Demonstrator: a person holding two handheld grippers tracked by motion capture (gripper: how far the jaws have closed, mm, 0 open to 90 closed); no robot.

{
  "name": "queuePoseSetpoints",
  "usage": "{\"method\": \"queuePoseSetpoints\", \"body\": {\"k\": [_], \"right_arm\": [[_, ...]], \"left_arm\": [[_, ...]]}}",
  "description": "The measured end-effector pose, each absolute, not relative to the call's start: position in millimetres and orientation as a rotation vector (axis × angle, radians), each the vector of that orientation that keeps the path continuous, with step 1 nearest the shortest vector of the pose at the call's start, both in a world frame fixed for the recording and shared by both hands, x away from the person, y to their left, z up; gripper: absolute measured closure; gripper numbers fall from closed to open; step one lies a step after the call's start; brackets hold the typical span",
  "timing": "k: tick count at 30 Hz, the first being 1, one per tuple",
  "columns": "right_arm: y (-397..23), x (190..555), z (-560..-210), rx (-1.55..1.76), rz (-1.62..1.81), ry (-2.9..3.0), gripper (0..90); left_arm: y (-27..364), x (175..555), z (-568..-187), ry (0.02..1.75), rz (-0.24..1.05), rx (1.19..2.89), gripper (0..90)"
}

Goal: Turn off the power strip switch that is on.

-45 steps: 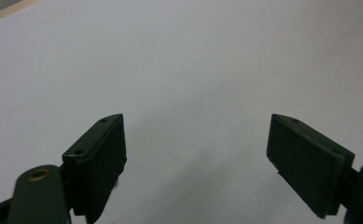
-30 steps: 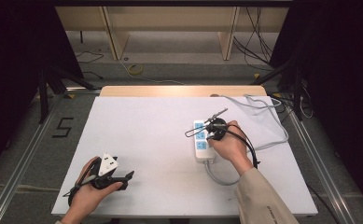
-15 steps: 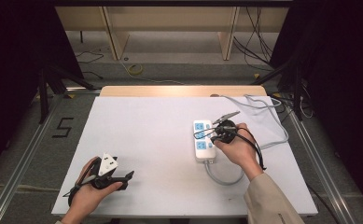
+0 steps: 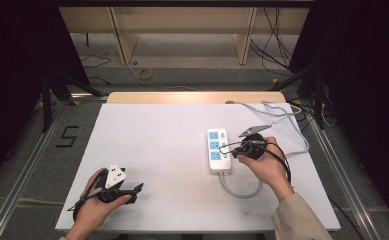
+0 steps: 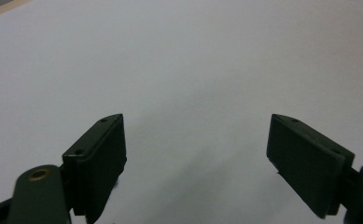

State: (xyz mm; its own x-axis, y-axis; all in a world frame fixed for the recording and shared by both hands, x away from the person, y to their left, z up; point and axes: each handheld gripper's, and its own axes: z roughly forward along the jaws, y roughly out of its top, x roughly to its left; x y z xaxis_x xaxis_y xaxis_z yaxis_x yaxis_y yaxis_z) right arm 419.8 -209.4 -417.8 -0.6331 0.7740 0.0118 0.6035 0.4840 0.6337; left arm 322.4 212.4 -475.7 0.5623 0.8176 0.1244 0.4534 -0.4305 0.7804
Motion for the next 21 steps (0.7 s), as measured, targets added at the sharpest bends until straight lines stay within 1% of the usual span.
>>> {"method": "queuePoseSetpoints", "body": {"k": [9, 19, 21], "right_arm": [[-227.8, 405.6, -420.3, 1.169, 0.984, 2.395, 64.8], [-256.8, 379.0, -434.1, 1.123, 1.111, 2.331, 54.5], [-262.7, 373.1, -437.5, 1.117, 1.141, 2.316, 53.5]], "left_arm": [[212.6, 322.4, -475.8, 1.017, 0.652, 2.081, 19.8], [212.5, 322.6, -476.1, 1.021, 0.651, 2.079, 19.8], [212.3, 322.5, -476.1, 1.022, 0.651, 2.080, 19.8]]}}
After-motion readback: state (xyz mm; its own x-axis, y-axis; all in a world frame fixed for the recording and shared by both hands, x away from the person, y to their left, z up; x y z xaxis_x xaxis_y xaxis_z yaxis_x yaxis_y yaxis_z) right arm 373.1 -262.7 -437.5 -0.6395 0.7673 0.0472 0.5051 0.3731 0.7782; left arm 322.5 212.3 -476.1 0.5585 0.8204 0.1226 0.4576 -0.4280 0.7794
